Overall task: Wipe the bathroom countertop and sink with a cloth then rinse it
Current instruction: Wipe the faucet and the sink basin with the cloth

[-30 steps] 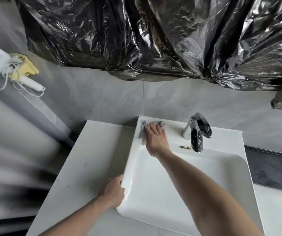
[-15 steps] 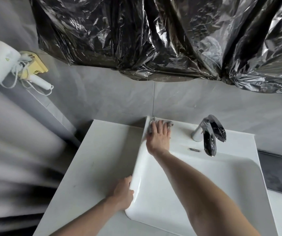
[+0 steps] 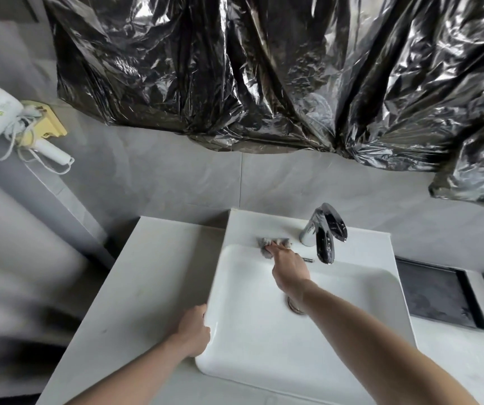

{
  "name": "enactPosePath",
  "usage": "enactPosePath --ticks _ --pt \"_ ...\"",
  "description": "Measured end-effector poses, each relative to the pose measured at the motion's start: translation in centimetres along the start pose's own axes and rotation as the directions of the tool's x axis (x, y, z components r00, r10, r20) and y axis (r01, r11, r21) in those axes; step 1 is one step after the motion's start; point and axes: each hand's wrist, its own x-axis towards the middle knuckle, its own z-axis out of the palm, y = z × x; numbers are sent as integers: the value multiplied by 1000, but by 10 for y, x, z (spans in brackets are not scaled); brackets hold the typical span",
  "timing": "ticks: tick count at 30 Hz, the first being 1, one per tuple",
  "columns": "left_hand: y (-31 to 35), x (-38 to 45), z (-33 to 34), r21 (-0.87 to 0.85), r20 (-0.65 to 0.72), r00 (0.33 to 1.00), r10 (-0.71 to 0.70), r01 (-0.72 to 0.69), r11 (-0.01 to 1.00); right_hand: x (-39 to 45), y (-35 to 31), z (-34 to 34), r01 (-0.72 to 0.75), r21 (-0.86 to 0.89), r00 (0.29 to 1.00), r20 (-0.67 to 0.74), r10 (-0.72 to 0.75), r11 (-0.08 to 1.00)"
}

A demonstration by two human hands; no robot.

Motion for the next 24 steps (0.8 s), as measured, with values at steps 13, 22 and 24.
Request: enactPosePath --ticks 13,22,24 --pt "0 4 4 21 5 1000 -4 4 1000 -39 10 -165 168 96 868 -486 -101 981" --pt "9 -3 0 81 -2 1000 -7 7 997 -37 37 -142 121 114 949 -304 -81 986" --pt "10 -5 -1 95 6 1000 -14 14 995 -31 37 -139 105 112 949 -307 -66 988"
